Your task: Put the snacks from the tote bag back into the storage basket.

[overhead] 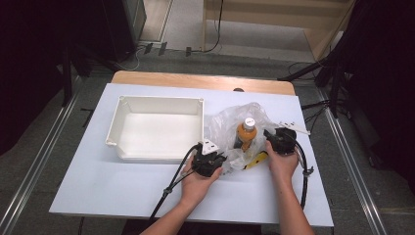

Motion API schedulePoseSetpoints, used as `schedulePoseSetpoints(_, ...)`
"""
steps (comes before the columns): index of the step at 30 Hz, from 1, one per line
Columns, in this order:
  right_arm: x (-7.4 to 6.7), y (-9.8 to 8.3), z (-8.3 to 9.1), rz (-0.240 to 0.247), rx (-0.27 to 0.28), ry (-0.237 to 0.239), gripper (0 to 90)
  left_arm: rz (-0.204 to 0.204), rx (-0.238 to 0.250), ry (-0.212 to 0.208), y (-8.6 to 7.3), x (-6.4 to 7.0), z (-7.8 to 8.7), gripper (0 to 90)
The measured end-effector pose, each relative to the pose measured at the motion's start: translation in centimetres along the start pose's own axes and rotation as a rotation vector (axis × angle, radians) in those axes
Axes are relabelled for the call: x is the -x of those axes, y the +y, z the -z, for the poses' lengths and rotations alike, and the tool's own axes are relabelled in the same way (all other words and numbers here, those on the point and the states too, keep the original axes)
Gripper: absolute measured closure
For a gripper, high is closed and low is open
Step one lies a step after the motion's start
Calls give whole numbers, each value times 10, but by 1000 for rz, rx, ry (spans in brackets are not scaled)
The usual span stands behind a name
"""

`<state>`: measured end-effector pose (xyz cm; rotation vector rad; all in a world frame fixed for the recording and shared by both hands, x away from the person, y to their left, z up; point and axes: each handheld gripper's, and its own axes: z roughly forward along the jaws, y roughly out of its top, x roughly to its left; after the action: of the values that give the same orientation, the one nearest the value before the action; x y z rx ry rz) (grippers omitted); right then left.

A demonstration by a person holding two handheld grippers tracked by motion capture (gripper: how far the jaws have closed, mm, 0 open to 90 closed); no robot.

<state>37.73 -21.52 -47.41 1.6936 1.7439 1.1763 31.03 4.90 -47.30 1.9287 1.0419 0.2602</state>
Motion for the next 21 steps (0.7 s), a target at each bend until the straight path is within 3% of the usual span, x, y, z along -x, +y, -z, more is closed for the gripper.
schedulePoseSetpoints(3, 1, -2, 10, -20, 38, 52, 603, 3, -1, -2, 0, 0, 0, 900)
schedulePoseSetpoints(4, 1, -2, 10, -20, 38, 52, 603, 3, -1, -2, 0, 0, 0, 900)
schedulePoseSetpoints(5, -2, -5, 26, 11, 98, 54, 466, -2, 1, -1, 0, 0, -1, 900)
schedulePoseSetpoints(7, -3, -6, 38, 22, 133, 69, 398, -5, -2, 8, 0, 1, 0, 900)
schedulePoseSetpoints(11, -3, -7, 62, 36, 211, 96, 312, -12, -4, 9, 0, 1, -1, 900)
schedulePoseSetpoints(13, -3, -6, 67, 37, 223, 98, 299, -13, -4, 12, 0, 1, -1, 900)
schedulePoseSetpoints(14, -4, -1, 79, 48, 267, 107, 272, -12, -3, 15, 0, 2, -2, 900)
schedulePoseSetpoints(21, -14, 12, 105, 90, 334, 127, 205, -14, -4, 13, -1, 2, -2, 900)
